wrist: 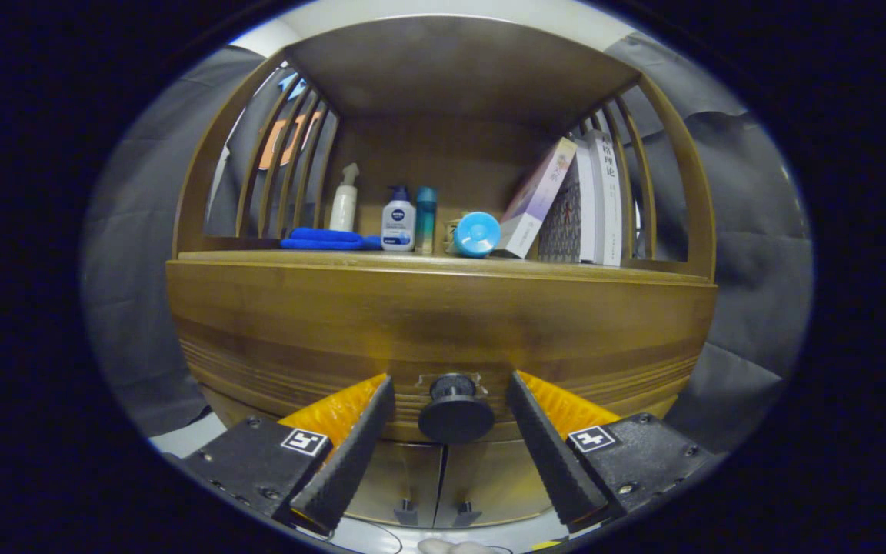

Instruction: Pull open the drawer, take out the items inside it, and place them on the countertop above the cabinet.

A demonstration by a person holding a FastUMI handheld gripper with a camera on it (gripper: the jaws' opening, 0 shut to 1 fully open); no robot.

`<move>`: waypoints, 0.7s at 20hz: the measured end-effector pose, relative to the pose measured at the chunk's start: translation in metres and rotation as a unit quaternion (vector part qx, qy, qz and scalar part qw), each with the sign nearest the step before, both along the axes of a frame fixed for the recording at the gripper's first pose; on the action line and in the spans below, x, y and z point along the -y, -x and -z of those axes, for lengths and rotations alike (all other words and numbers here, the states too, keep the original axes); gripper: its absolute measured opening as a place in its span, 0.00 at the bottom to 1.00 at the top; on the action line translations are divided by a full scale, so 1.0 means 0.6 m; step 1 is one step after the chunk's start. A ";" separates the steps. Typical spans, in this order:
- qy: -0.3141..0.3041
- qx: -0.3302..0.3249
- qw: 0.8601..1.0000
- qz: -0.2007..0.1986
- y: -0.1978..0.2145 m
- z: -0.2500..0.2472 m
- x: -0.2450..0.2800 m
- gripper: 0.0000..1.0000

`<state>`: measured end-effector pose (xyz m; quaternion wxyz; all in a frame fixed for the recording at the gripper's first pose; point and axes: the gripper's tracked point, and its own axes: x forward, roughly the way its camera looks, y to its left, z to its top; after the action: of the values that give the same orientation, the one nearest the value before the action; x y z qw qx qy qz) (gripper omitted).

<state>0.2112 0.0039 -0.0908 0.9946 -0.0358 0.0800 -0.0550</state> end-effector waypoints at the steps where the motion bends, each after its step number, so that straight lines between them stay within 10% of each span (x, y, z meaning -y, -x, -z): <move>1: 0.000 -0.008 1.000 0.000 0.000 -0.001 0.000 0.99; 14: -0.035 0.008 0.999 -0.007 0.333 -0.108 0.010 1.00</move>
<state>0.0113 -0.0019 -0.0262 0.9962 -0.0007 0.0739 -0.0458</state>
